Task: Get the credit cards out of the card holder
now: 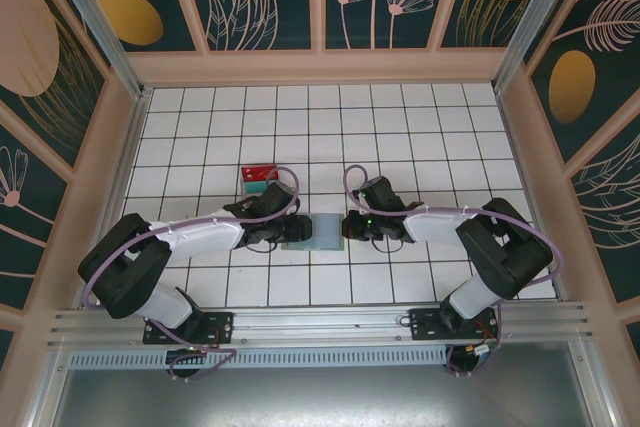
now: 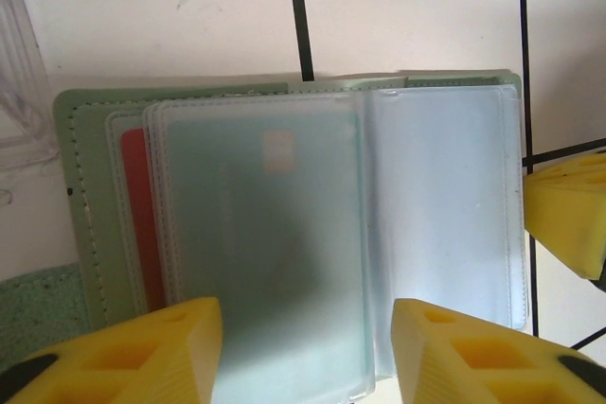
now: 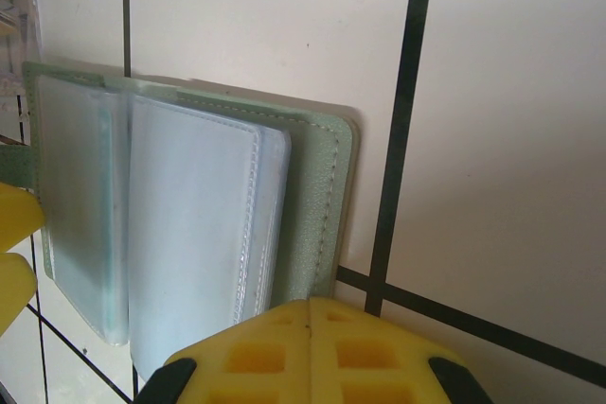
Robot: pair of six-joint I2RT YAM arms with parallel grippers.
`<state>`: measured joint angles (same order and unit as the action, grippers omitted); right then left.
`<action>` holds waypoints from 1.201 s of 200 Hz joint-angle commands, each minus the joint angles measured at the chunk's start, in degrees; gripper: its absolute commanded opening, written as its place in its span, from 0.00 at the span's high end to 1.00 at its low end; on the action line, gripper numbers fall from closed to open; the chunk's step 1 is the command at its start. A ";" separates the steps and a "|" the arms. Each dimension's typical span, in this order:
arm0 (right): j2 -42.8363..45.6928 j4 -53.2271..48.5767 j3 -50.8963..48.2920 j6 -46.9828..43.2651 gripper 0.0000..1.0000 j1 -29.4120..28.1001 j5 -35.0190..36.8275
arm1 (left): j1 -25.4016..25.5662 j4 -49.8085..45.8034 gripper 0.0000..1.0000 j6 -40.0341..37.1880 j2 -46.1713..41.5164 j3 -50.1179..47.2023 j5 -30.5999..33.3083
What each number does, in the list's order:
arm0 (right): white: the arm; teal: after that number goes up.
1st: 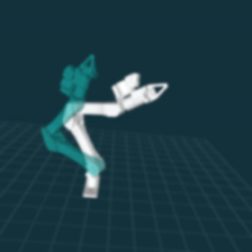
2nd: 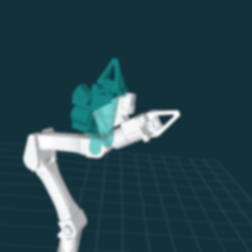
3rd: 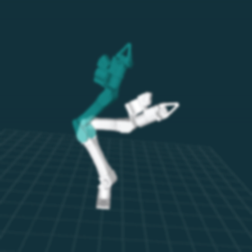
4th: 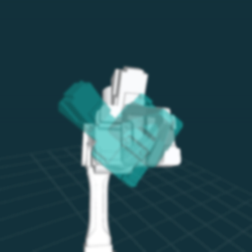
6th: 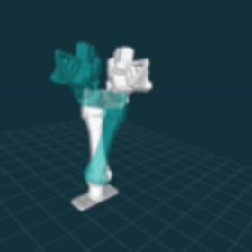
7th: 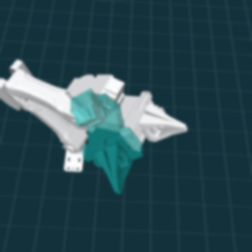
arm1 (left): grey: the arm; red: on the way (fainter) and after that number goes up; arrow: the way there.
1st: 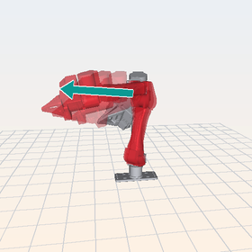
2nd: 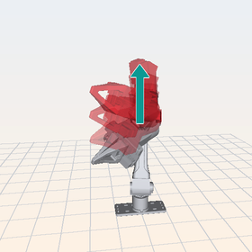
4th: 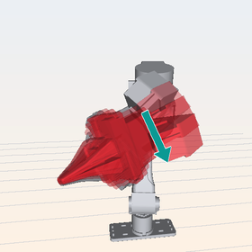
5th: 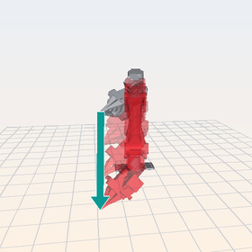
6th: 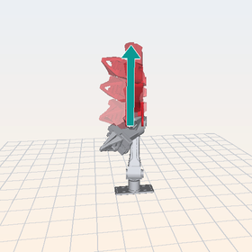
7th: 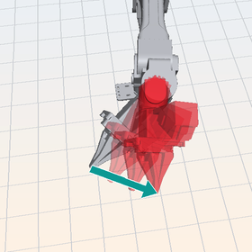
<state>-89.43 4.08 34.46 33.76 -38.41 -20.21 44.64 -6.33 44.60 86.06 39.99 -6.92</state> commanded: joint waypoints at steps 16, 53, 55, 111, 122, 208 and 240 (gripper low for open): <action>1.76 -6.36 1.67 -0.77 1.00 -0.79 2.84 | 0.15 -1.17 0.54 -0.91 -0.26 0.10 0.47; 3.84 -8.34 4.84 -1.67 1.00 -1.11 2.78 | 0.18 -0.88 0.55 -0.65 -0.26 -0.02 0.24; 3.76 -8.39 4.96 -1.67 1.00 -1.18 2.73 | 0.18 -0.88 0.55 -0.65 -0.27 0.00 0.24; -0.61 -6.85 4.97 -1.78 1.00 -2.32 0.57 | 0.18 -1.32 0.68 -1.54 0.53 2.13 -0.44; -1.53 -6.37 4.66 -1.68 1.00 -2.46 0.20 | 0.18 -0.91 0.68 -1.35 1.35 1.72 -1.01; -6.00 -5.10 7.75 -2.32 1.00 -4.45 -1.84 | 0.14 0.96 0.71 -0.65 3.67 0.26 -3.43; -6.46 -5.59 8.97 -2.73 1.00 -4.74 -1.92 | 0.18 1.23 0.72 -0.57 4.02 0.40 -3.88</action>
<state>-94.48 -0.30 42.09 32.67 -42.28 -21.12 44.64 -5.74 43.77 89.06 40.71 -9.45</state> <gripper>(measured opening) 0.051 0.285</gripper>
